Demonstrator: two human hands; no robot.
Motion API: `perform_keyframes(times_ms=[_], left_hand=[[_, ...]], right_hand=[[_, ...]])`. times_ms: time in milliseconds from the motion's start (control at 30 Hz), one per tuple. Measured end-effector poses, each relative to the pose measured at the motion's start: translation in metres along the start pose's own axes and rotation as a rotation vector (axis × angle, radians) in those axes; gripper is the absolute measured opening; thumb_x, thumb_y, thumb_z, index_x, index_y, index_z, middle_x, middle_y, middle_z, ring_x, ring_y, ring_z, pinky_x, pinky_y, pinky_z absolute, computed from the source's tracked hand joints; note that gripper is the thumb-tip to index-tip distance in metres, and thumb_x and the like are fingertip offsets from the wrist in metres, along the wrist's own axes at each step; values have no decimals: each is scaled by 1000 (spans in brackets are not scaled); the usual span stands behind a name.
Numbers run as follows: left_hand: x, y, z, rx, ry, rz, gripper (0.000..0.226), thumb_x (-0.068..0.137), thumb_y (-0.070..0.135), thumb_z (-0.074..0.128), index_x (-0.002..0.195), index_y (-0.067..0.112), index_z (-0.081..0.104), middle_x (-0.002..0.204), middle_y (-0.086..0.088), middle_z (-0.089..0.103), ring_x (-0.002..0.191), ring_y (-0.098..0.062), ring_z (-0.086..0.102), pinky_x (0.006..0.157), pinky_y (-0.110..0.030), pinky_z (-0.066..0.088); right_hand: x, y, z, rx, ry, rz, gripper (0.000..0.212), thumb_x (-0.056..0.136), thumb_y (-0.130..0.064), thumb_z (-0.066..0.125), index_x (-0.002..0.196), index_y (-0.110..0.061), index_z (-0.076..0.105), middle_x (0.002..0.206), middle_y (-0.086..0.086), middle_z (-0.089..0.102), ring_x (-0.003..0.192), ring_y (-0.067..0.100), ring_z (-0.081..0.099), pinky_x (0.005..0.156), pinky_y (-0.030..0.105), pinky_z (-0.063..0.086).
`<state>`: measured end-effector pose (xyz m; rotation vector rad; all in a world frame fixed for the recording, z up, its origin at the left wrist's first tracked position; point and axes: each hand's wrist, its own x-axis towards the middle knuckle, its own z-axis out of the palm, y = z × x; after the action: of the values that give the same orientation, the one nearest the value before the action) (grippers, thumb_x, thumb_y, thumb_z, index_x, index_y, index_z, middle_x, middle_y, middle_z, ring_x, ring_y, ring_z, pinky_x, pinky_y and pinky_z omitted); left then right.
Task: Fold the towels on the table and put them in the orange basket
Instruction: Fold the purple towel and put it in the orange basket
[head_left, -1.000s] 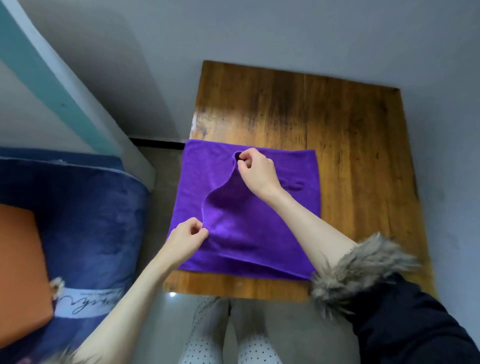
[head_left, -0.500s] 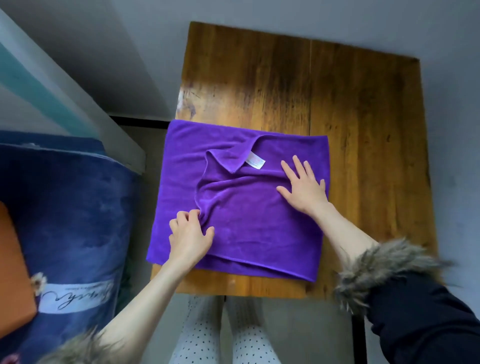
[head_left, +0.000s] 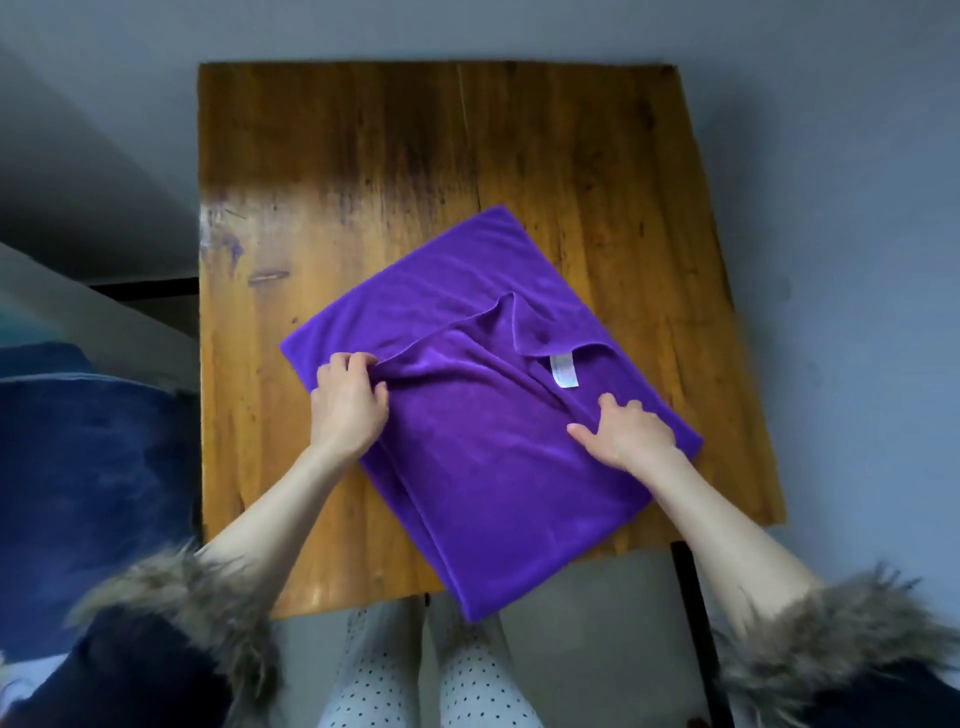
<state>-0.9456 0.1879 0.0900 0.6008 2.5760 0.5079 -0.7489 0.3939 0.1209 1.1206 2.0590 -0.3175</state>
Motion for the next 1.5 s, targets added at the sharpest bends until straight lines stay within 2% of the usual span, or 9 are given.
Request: perform_keyframes(times_ms=[200,400,533,633,733,933,1133,1267,1500], left_hand=[[4,9,16,-93,12,87,21,88,7,56,107,-1,61,115,-21,56,110,-38,46,95,-45,38],[9,9,14,-157,57,-28,16,85,18,66,96,5,66,98,-17,62,100,-33,54,88,-38,39],[4,7,9,-234,44,-116,16,85,19,67,94,6,68,95,-13,66,93,-27,59,82,-30,38],[-1,2,4,-330,45,-160,13,85,23,67,85,10,67,82,-5,65,80,-19,57,75,-28,40],[-9,2,-7,-692,-14,-186,11,86,20,66,77,17,61,72,4,58,69,-8,50,69,-23,40],[-28,14,-42,-1269,-282,-225,17,67,18,71,61,22,56,58,4,50,50,-11,42,48,-22,33],[-36,26,-89,-1536,-339,-84,30,54,27,78,57,19,49,52,1,43,48,-11,41,49,-21,34],[-12,22,-103,-1314,-82,-148,21,88,12,54,67,16,49,54,5,51,47,-8,46,45,-18,37],[40,-11,-54,-825,74,-319,5,90,11,60,90,7,62,83,-9,60,63,-10,59,54,-23,55]], right_hand=[[-12,24,12,9,-152,33,56,93,-53,41,122,-6,51,126,16,56,109,34,60,88,35,46],[-2,4,-1,176,423,-142,45,89,-51,51,107,-9,52,112,11,58,104,32,57,78,37,45],[11,-24,0,106,446,-258,52,84,-49,60,115,-11,46,116,9,49,112,28,47,79,40,46],[20,-28,8,130,568,-330,30,87,-26,61,106,-5,54,104,13,56,102,34,52,72,42,47],[24,-18,10,356,746,-381,11,84,-11,62,87,-1,61,84,17,62,83,36,58,67,40,47],[13,9,-51,1434,246,-289,13,90,-13,58,78,-12,63,76,5,60,75,16,53,71,29,41],[0,24,-118,1655,263,-371,18,90,-14,59,73,-18,62,57,-11,62,60,5,53,58,17,43],[21,6,-144,1607,375,-390,16,89,-13,60,74,-18,64,62,-9,63,64,5,54,60,17,44],[104,-32,-122,1229,408,-256,15,90,-17,59,76,-17,62,72,-2,58,63,9,50,55,20,39]])
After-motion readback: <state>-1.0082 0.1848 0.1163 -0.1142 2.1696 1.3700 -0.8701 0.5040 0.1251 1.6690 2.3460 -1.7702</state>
